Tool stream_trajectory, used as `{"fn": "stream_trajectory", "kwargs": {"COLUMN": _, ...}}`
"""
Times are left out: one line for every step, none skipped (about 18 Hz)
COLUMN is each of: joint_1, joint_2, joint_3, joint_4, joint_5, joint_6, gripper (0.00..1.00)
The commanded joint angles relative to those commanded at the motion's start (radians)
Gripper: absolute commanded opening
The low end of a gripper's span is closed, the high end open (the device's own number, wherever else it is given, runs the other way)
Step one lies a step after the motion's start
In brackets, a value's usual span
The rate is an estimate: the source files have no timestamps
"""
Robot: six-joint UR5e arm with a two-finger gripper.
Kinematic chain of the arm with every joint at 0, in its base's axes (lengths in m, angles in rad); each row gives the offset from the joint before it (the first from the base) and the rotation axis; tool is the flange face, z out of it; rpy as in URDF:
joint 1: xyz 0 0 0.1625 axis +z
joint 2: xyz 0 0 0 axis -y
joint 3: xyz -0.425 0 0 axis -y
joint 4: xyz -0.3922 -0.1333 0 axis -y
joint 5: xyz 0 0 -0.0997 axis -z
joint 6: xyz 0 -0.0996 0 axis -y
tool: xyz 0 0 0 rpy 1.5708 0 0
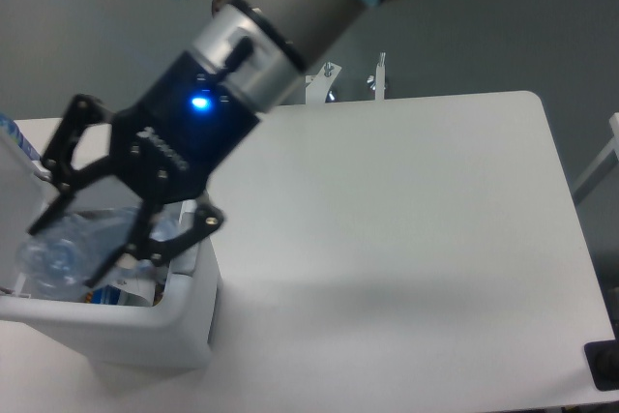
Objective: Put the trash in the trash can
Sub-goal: 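Carry the bottle into the trash bin and open the gripper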
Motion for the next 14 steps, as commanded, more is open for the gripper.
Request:
{"fn": "stream_trajectory", "kwargs": {"joint_1": -0.002, "joint_2": 0.000, "joint_3": -0.008, "joint_4": 0.000, "joint_5": 0.000, "joint_6": 0.015, "gripper": 0.54}}
{"fn": "stream_trajectory", "kwargs": {"joint_1": -0.002, "joint_2": 0.003, "joint_3": -0.020, "joint_4": 0.000, "joint_5": 0.000, "joint_6": 0.038, "gripper": 0.75}}
{"fn": "stream_trajectory", "kwargs": {"joint_1": -0.002, "joint_2": 0.003, "joint_3": -0.028, "joint_4": 0.000, "joint_5": 0.000, "joint_6": 0.057, "gripper": 0.87}}
{"fn": "stream_trajectory", "kwargs": {"joint_1": -0.002, "joint_2": 0.005, "joint_3": -0.032, "joint_4": 0.000, "joint_5": 0.000, "joint_6": 0.060, "gripper": 0.97}}
{"fn": "stream_trajectory", "kwargs": {"joint_1": -0.002, "joint_2": 0.006, "joint_3": -0.038, "joint_4": 0.000, "joint_5": 0.000, "joint_6": 0.060, "gripper": 1.00}}
{"fn": "stream_trajectory", "kwargs": {"joint_1": -0.002, "joint_2": 0.008, "joint_3": -0.043, "joint_4": 0.000, "joint_5": 0.000, "joint_6": 0.055, "gripper": 1.00}}
{"fn": "stream_trajectory", "kwargs": {"joint_1": -0.002, "joint_2": 0.012, "joint_3": -0.046, "joint_4": -0.002, "joint_5": 0.000, "joint_6": 0.049, "gripper": 1.00}}
{"fn": "stream_trajectory", "kwargs": {"joint_1": -0.002, "joint_2": 0.018, "joint_3": -0.057, "joint_4": -0.002, "joint_5": 0.000, "joint_6": 0.046, "gripper": 1.00}}
{"fn": "stream_trajectory", "kwargs": {"joint_1": -0.002, "joint_2": 0.025, "joint_3": -0.066, "joint_4": -0.002, "joint_5": 0.000, "joint_6": 0.043, "gripper": 1.00}}
{"fn": "stream_trajectory", "kwargs": {"joint_1": -0.003, "joint_2": 0.032, "joint_3": -0.069, "joint_4": -0.003, "joint_5": 0.000, "joint_6": 0.029, "gripper": 1.00}}
{"fn": "stream_trajectory", "kwargs": {"joint_1": -0.003, "joint_2": 0.038, "joint_3": -0.078, "joint_4": -0.005, "joint_5": -0.008, "joint_6": 0.005, "gripper": 1.00}}
{"fn": "stream_trajectory", "kwargs": {"joint_1": -0.006, "joint_2": 0.048, "joint_3": -0.084, "joint_4": -0.005, "joint_5": -0.008, "joint_6": -0.026, "gripper": 1.00}}
{"fn": "stream_trajectory", "kwargs": {"joint_1": -0.008, "joint_2": 0.055, "joint_3": -0.092, "joint_4": -0.005, "joint_5": -0.008, "joint_6": -0.052, "gripper": 1.00}}
{"fn": "stream_trajectory", "kwargs": {"joint_1": -0.006, "joint_2": 0.058, "joint_3": -0.103, "joint_4": -0.005, "joint_5": -0.008, "joint_6": -0.064, "gripper": 1.00}}
